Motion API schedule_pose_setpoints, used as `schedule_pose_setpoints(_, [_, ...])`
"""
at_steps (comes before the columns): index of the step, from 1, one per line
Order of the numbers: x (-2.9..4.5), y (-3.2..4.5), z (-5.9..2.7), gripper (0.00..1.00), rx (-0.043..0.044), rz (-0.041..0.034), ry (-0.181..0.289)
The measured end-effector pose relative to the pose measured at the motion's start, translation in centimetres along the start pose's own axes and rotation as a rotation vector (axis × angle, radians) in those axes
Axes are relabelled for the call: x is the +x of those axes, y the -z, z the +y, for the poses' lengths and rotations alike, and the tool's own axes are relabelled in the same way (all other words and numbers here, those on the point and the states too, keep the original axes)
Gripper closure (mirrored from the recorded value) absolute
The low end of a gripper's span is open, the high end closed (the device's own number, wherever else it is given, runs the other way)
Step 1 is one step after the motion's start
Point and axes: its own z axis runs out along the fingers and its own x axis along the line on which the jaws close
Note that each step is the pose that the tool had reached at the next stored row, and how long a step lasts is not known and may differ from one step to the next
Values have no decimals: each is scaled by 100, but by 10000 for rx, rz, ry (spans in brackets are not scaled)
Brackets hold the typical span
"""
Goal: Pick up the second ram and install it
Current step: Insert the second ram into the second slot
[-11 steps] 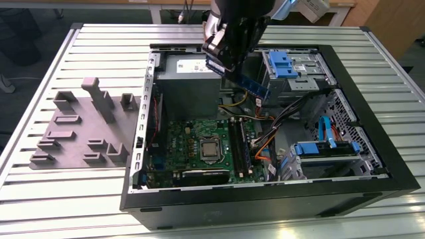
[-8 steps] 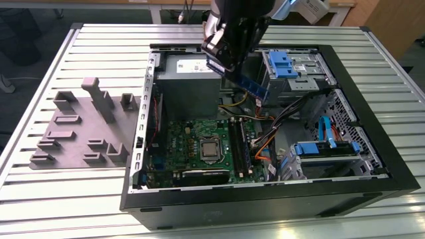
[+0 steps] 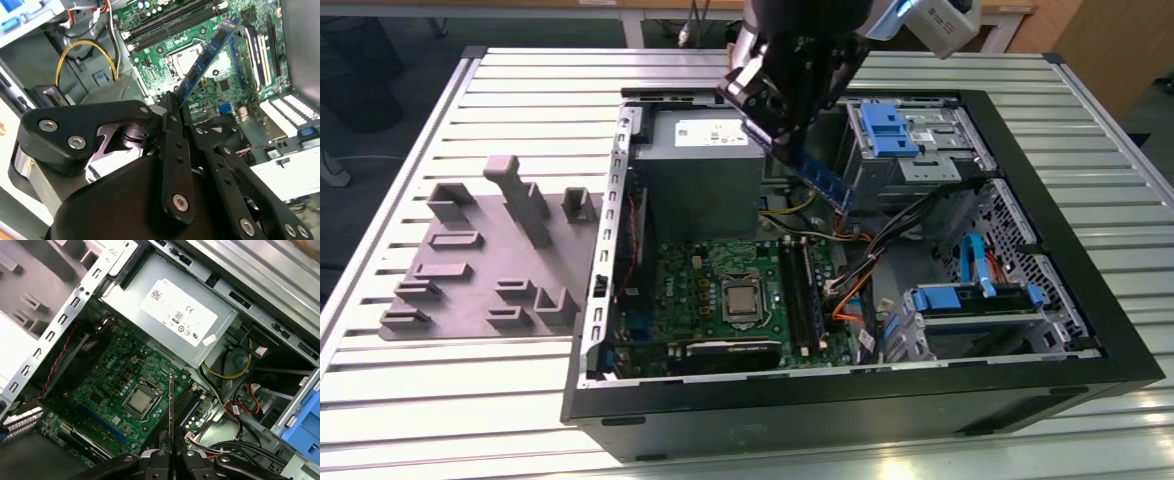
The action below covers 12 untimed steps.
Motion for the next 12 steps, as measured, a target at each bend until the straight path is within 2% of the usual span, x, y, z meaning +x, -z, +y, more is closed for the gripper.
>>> schedule_pose_setpoints(12, [-1,-19,1,86,-1,-8,-2118])
